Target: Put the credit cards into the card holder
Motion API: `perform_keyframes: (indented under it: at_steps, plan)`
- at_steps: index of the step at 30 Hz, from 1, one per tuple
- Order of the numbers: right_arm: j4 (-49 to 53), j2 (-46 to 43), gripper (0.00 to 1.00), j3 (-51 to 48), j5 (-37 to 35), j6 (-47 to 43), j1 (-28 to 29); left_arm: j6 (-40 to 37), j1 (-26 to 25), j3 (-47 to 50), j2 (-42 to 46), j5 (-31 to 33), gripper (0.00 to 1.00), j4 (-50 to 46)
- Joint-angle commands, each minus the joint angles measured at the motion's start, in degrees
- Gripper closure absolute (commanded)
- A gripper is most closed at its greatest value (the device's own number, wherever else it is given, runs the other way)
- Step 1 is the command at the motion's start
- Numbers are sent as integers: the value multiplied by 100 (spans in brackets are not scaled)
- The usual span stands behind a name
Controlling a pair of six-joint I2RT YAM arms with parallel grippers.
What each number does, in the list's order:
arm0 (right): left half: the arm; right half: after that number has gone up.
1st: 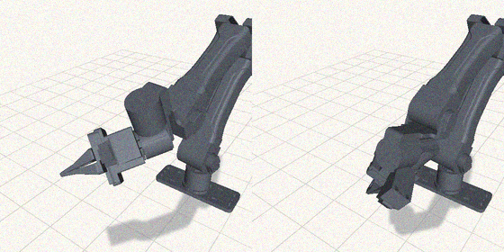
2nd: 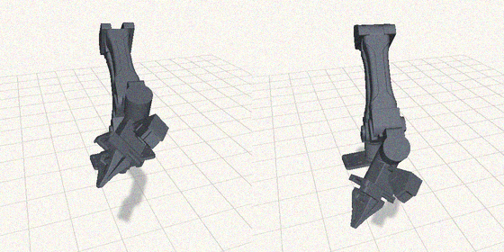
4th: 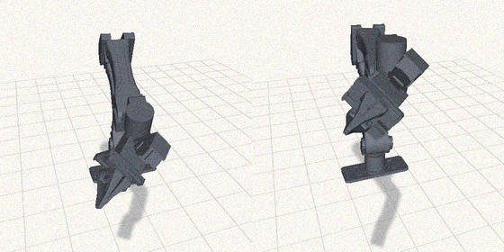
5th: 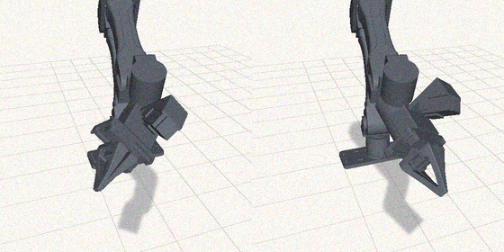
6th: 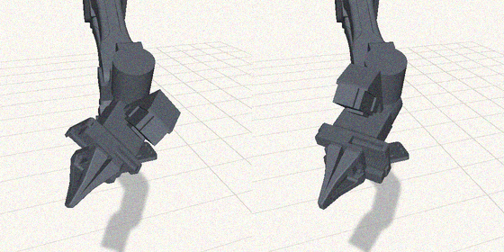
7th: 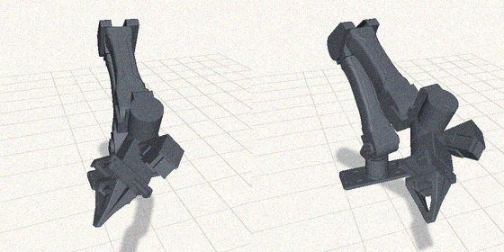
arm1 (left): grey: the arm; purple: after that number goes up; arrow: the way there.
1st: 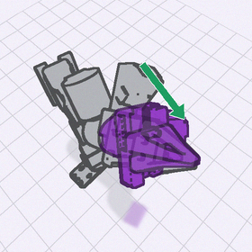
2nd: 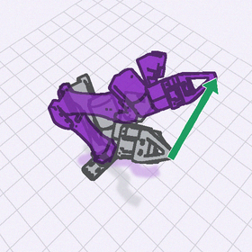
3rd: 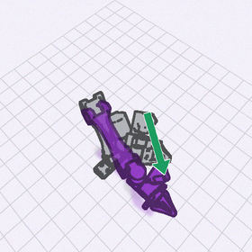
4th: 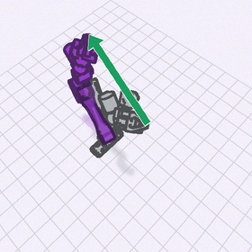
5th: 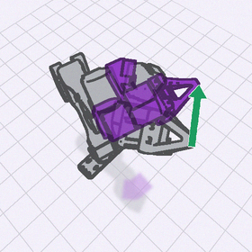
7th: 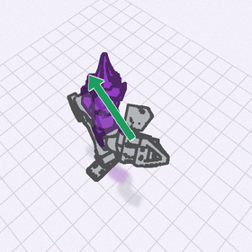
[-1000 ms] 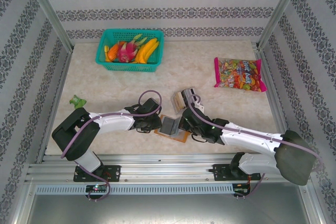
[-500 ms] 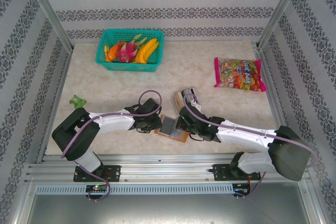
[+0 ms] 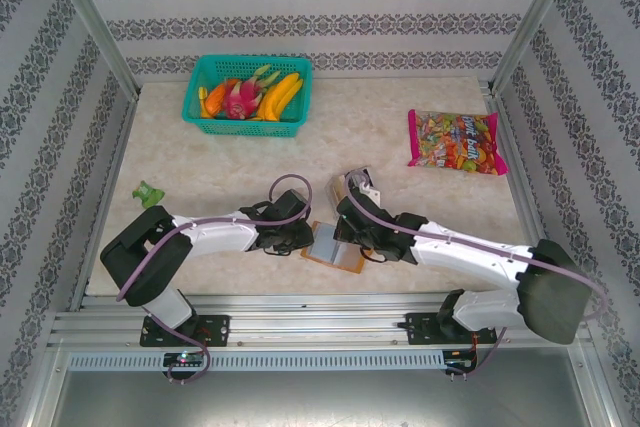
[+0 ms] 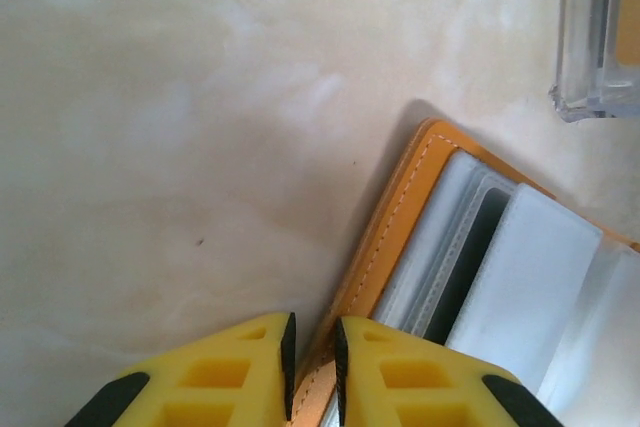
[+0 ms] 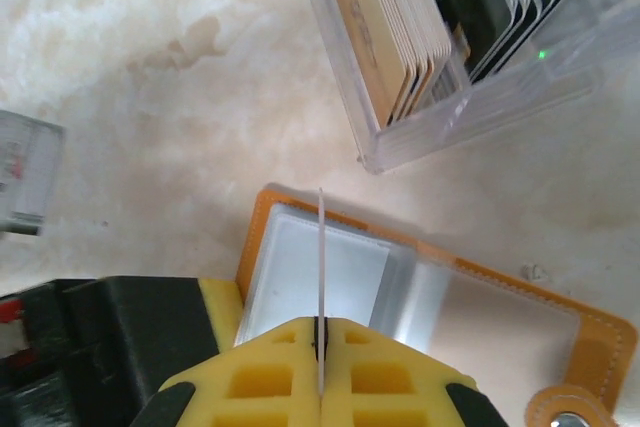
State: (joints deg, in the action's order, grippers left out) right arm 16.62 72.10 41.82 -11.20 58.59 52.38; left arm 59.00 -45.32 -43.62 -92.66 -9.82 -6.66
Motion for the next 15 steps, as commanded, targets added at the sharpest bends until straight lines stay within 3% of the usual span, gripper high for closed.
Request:
perform_keyframes:
  at_steps: [1, 8, 15]
  plan:
    - [-90, 27, 100, 201, -59, -283, 102, 129, -267, 149, -200, -743, 81, 347]
    - [-216, 936, 100, 486, -164, -12, 378, 160, -267, 204, -132, -737, 85, 342]
    - [-1235, 185, 100, -526, 428, 1, 0, 160, -267, 343, 9, -648, 82, 359]
